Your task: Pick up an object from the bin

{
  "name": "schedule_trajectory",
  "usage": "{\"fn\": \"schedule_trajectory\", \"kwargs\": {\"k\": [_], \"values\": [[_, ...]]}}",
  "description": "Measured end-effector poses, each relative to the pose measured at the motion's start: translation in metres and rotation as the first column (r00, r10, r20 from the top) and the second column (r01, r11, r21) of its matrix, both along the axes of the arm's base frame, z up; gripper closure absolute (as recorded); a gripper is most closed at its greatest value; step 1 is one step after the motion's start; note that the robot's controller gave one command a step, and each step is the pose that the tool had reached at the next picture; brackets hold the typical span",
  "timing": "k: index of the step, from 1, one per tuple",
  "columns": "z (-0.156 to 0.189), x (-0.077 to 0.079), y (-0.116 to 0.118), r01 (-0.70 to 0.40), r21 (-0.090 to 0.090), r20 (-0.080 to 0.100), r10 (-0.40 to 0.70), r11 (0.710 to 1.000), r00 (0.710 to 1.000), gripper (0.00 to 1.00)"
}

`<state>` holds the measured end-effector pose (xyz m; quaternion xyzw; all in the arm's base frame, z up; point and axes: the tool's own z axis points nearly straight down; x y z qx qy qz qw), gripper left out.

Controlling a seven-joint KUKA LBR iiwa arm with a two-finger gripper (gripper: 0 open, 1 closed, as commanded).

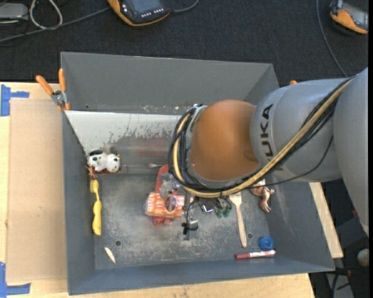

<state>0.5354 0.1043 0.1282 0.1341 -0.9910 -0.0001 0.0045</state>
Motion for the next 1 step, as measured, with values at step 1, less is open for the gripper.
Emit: {"fn": "schedule_trajectory", "kwargs": {"k": [1], "values": [[-0.0294,0.0511,-0.0444,-0.137,0.002,0.012,0.137,0.991,0.991,0.00]]}}
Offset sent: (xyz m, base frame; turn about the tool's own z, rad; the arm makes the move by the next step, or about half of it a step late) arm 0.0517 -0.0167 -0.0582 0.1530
